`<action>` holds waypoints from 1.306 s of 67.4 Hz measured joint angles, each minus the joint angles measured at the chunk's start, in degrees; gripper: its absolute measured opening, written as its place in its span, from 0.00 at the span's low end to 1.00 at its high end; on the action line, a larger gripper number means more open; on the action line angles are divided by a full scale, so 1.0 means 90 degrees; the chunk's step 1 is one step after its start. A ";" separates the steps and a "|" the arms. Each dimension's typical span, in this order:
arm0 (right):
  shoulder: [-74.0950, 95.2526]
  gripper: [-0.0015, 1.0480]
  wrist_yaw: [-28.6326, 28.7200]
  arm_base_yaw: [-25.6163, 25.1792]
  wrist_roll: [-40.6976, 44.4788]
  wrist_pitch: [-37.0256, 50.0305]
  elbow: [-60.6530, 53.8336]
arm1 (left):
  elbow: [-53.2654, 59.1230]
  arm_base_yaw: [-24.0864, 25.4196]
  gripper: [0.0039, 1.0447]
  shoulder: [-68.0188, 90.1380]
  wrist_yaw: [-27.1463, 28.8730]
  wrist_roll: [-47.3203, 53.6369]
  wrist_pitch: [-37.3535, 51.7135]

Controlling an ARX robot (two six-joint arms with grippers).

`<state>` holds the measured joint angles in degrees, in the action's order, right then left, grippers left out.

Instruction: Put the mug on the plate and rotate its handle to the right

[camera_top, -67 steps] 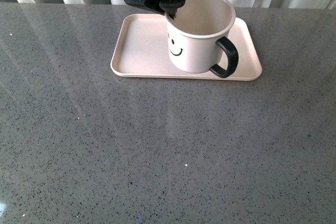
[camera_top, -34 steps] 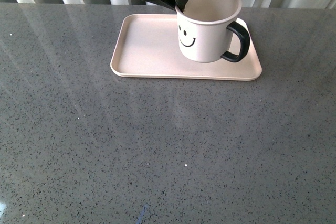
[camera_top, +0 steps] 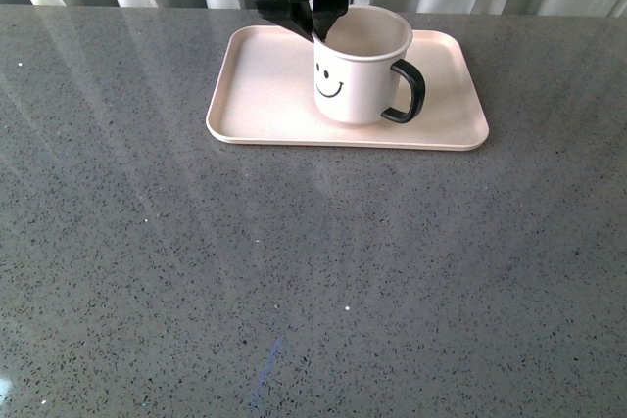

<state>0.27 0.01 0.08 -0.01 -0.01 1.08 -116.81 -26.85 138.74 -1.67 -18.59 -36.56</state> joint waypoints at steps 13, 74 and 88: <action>0.0000 0.91 0.0000 0.0000 0.0000 0.0000 0.0000 | -0.0357 0.0002 0.02 0.0262 0.0005 0.0034 -0.0151; 0.0000 0.91 -0.0002 0.0000 0.0000 0.0000 0.0000 | 0.1445 0.0131 0.93 -0.1044 0.0029 0.0267 0.1156; 0.0000 0.91 0.0000 0.0000 0.0000 0.0000 0.0000 | 0.2603 0.0425 0.91 -0.2392 -0.0041 0.0323 0.1923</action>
<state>0.27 0.01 0.08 -0.01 -0.01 1.08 -93.38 -23.03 117.21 -2.04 -15.68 -19.25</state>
